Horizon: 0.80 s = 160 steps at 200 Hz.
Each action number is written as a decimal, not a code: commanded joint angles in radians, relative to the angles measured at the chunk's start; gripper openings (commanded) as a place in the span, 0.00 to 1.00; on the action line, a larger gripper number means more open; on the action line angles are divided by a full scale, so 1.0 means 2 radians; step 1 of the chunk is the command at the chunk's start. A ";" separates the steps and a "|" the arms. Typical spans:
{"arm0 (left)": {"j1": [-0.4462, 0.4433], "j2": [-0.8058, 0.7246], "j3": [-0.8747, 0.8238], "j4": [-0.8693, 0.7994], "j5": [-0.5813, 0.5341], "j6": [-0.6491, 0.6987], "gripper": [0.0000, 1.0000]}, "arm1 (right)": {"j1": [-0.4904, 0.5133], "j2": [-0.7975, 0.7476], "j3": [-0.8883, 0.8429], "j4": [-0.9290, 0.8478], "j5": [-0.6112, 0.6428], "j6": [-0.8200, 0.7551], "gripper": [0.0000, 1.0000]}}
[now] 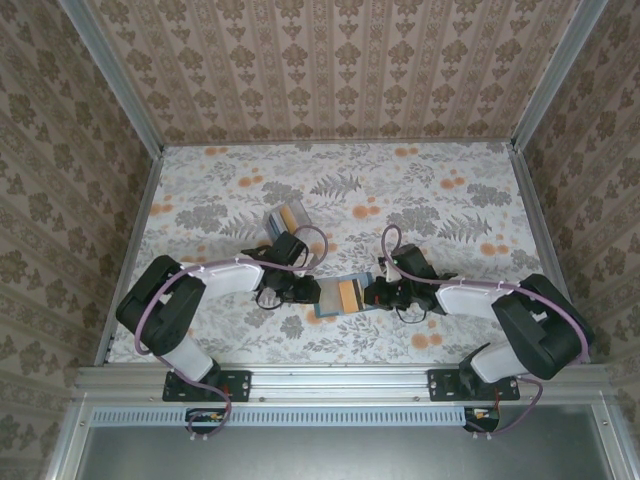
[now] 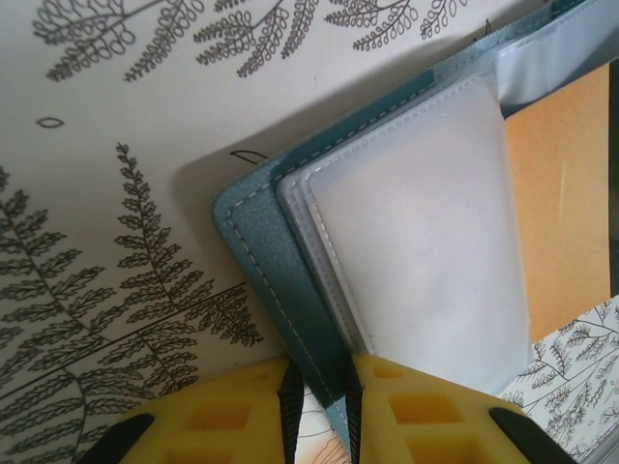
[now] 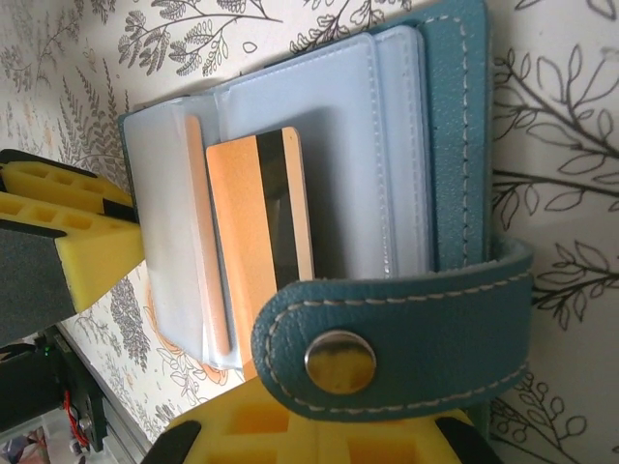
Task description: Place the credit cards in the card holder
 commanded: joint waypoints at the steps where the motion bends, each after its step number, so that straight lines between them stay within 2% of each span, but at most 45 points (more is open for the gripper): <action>1: 0.004 0.017 -0.008 -0.007 -0.032 0.013 0.23 | -0.005 0.020 0.015 0.005 -0.016 -0.027 0.00; 67: 0.008 0.016 -0.007 -0.011 -0.032 0.021 0.22 | -0.008 0.077 0.044 0.030 -0.078 -0.017 0.00; 124: 0.010 0.008 -0.011 -0.007 -0.032 0.019 0.22 | -0.011 0.080 0.052 0.022 -0.066 -0.002 0.00; 160: 0.011 0.008 -0.012 -0.007 -0.033 0.018 0.22 | -0.008 0.087 0.042 0.066 -0.065 0.040 0.00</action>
